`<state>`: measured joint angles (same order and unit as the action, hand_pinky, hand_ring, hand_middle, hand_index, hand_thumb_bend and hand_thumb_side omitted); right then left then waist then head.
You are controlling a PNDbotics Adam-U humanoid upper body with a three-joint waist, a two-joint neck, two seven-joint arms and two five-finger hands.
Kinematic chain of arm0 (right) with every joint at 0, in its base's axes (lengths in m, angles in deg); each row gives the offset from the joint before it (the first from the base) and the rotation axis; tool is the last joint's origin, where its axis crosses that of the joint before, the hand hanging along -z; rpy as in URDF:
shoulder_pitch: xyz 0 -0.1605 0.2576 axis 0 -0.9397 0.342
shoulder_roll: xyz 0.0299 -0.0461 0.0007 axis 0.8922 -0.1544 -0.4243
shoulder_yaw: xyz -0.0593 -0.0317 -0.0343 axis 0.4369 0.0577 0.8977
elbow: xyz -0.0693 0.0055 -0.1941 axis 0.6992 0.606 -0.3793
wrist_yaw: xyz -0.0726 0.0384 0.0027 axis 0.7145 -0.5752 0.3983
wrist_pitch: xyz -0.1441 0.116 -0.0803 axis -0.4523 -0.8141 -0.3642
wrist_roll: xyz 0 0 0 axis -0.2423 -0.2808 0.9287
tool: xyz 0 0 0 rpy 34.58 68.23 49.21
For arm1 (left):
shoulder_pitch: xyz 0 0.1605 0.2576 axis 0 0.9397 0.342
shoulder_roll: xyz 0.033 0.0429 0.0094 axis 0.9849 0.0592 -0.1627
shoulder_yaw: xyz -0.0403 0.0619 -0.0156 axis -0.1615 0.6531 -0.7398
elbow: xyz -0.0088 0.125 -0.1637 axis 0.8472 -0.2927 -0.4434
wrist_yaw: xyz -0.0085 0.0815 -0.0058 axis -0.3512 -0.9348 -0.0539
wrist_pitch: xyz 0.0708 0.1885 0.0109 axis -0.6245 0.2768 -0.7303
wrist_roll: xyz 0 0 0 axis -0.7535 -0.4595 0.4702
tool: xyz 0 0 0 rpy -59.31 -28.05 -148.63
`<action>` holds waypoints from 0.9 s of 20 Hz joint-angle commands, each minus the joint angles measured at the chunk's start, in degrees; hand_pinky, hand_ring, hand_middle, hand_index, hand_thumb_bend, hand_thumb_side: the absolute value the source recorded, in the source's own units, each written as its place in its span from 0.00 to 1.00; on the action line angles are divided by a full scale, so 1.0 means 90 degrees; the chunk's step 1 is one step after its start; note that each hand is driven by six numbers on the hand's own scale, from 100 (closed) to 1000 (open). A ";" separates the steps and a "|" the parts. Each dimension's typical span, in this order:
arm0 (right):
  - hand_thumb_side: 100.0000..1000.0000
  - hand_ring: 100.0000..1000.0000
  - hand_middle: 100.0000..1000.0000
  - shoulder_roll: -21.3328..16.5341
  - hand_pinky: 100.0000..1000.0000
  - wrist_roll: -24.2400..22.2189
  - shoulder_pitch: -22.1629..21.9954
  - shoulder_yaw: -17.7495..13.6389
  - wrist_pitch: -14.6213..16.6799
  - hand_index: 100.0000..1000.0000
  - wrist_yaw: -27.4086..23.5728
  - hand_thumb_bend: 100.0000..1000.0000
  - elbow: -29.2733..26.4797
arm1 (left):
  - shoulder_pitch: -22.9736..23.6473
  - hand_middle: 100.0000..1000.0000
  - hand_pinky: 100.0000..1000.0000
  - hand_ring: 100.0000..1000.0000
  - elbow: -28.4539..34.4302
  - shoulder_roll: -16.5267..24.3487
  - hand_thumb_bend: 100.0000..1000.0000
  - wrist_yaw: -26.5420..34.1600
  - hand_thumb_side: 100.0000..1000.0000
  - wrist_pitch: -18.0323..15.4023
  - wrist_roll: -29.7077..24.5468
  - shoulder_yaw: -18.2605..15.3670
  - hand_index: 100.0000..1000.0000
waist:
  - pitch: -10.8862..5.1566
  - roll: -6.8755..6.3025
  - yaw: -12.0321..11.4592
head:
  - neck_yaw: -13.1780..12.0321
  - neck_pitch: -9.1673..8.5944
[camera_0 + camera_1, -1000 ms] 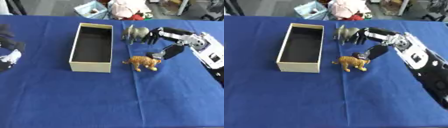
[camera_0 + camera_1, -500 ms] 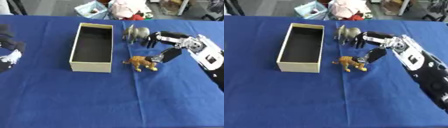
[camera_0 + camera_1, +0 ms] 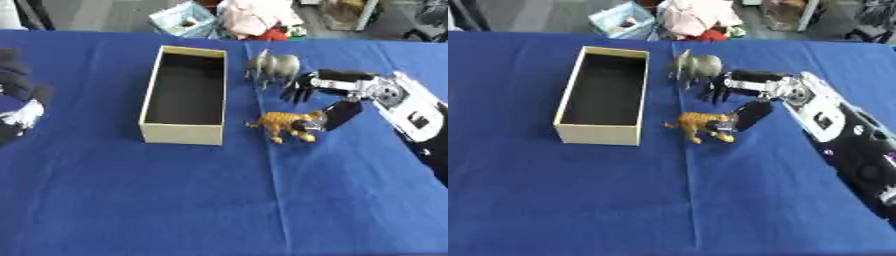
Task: Pick up objects on the table and place them in the box.
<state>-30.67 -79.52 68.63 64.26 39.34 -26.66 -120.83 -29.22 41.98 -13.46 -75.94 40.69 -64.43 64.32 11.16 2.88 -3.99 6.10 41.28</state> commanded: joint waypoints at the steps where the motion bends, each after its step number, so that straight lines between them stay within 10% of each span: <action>1: 0.38 0.73 0.74 -0.0100 0.69 -0.0074 0.0104 -0.0056 0.0028 0.84 0.0129 0.25 0.0041 | -0.0064 0.55 0.48 0.53 0.0064 0.0129 0.31 0.0007 0.09 -0.0005 -0.0008 -0.0043 0.77 | -0.0102 -0.0033 -0.0002 | -0.0019 0.0038; 18: 0.36 0.72 0.73 0.0368 0.68 -0.0117 0.0328 -0.0091 0.0169 0.81 0.0619 0.25 0.0640 | -0.0063 0.55 0.48 0.53 0.0066 0.0117 0.31 0.0011 0.09 -0.0010 -0.0019 -0.0043 0.77 | -0.0120 -0.0059 0.0008 | -0.0006 0.0027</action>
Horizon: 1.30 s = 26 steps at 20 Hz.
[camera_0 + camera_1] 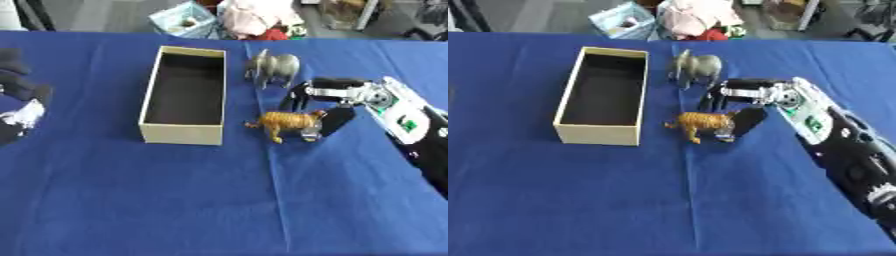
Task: Pick up objects on the table and place them in the box.
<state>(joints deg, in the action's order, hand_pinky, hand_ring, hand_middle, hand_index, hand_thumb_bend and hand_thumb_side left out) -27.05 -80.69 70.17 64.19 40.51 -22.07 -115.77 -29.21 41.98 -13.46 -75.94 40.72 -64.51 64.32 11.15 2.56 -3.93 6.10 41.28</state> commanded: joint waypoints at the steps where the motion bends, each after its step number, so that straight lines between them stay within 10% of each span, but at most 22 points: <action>1: 0.36 0.72 0.72 0.0005 0.68 0.0017 0.0177 -0.0091 0.0051 0.81 0.0150 0.24 0.0140 | -0.0065 0.55 0.48 0.53 0.0066 0.0115 0.31 0.0012 0.09 -0.0013 -0.0011 -0.0043 0.77 | -0.0119 -0.0024 0.0000 | -0.0004 0.0028; 14: 0.31 0.67 0.67 0.0356 0.66 0.0343 0.0313 -0.0308 0.0175 0.78 0.0714 0.21 0.0791 | -0.0056 0.55 0.48 0.53 0.0060 0.0103 0.31 0.0018 0.09 -0.0012 -0.0014 -0.0046 0.77 | -0.0120 -0.0026 -0.0012 | -0.0001 0.0040; 26: 0.22 0.44 0.41 0.0329 0.52 0.0718 0.0341 -0.0453 0.0246 0.57 0.0934 0.06 0.0723 | -0.0049 0.55 0.48 0.53 0.0058 0.0109 0.31 0.0023 0.09 -0.0015 -0.0020 -0.0054 0.77 | -0.0130 -0.0036 0.0003 | -0.0001 0.0043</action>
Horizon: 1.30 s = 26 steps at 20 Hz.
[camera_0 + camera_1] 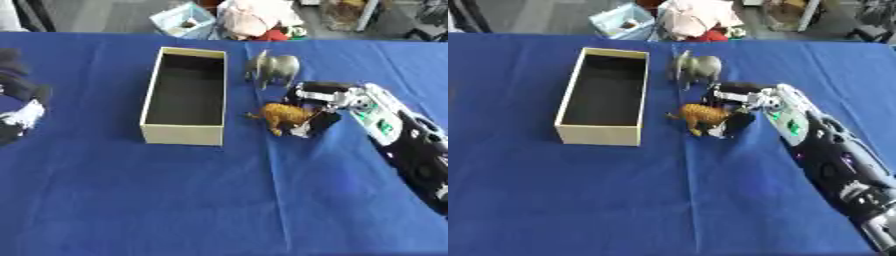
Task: Pick up objects on the table and place them in the box.
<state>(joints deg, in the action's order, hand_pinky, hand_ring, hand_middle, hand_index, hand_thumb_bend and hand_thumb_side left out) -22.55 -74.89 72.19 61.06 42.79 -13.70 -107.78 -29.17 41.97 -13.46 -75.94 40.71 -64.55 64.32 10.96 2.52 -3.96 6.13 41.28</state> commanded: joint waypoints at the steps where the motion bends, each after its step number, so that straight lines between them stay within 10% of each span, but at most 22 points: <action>1: 0.22 0.42 0.39 -0.0198 0.52 0.0083 0.0124 -0.0119 -0.0014 0.55 -0.0022 0.05 -0.0233 | -0.0054 0.55 0.48 0.53 0.0060 0.0112 0.31 0.0023 0.09 -0.0014 -0.0015 -0.0056 0.77 | -0.0109 -0.0032 0.0007 | -0.0002 0.0044; 12: 0.19 0.41 0.38 -0.0277 0.52 -0.0104 0.0806 -0.0230 -0.0212 0.53 -0.0190 0.05 -0.0876 | -0.0050 0.55 0.48 0.53 0.0056 0.0129 0.31 0.0013 0.10 -0.0017 -0.0074 -0.0032 0.78 | -0.0139 -0.0008 0.0024 | 0.0026 0.0044; 26: 0.18 0.43 0.39 0.1335 0.54 -0.0133 0.2280 -0.0466 -0.0087 0.54 0.1134 0.07 0.0388 | -0.0313 0.55 0.48 0.53 0.0098 0.0083 0.31 0.0034 0.10 -0.0032 -0.0242 0.0124 0.78 | -0.0037 0.0137 -0.0459 | 0.0300 -0.0084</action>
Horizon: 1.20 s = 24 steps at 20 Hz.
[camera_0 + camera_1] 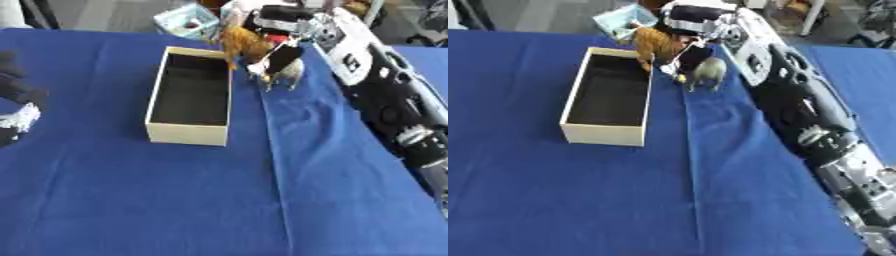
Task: Pick up objects on the table and place them in the box.
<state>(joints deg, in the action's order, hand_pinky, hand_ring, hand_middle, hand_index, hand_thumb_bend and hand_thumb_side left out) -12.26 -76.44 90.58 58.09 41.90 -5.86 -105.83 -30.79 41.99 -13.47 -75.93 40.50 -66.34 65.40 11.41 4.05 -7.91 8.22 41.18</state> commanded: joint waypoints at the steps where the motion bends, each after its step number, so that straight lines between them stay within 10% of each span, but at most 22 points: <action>1: 0.18 0.43 0.39 0.0319 0.54 0.0065 0.0267 -0.0170 0.0004 0.54 0.0381 0.07 0.0277 | -0.0156 0.55 0.48 0.53 0.0100 0.0077 0.31 0.0038 0.10 -0.0010 -0.0054 0.0015 0.78 | -0.0075 -0.0029 -0.0055 | 0.0091 -0.0083; 15: 0.23 0.48 0.45 0.1095 0.59 0.0515 0.0109 -0.0471 0.0098 0.57 0.2093 0.14 0.1307 | -0.0236 0.55 0.48 0.53 0.0101 0.0022 0.32 0.0059 0.10 -0.0005 -0.0094 0.0050 0.78 | -0.0024 -0.0016 -0.0207 | 0.0246 -0.0113; 24: 0.41 0.78 0.78 0.1069 0.75 0.0471 0.0102 -0.0750 0.0130 0.87 0.2608 0.40 0.1549 | -0.0223 0.55 0.48 0.53 0.0090 0.0013 0.32 0.0063 0.11 -0.0003 -0.0088 0.0045 0.78 | -0.0038 -0.0020 -0.0165 | 0.0233 -0.0136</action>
<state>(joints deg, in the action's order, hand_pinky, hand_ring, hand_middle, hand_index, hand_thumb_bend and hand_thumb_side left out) -1.87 -71.89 90.33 52.00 43.00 17.17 -91.31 -32.16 42.02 -13.98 -75.66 40.51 -67.06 66.10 12.04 4.36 -9.43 10.28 40.66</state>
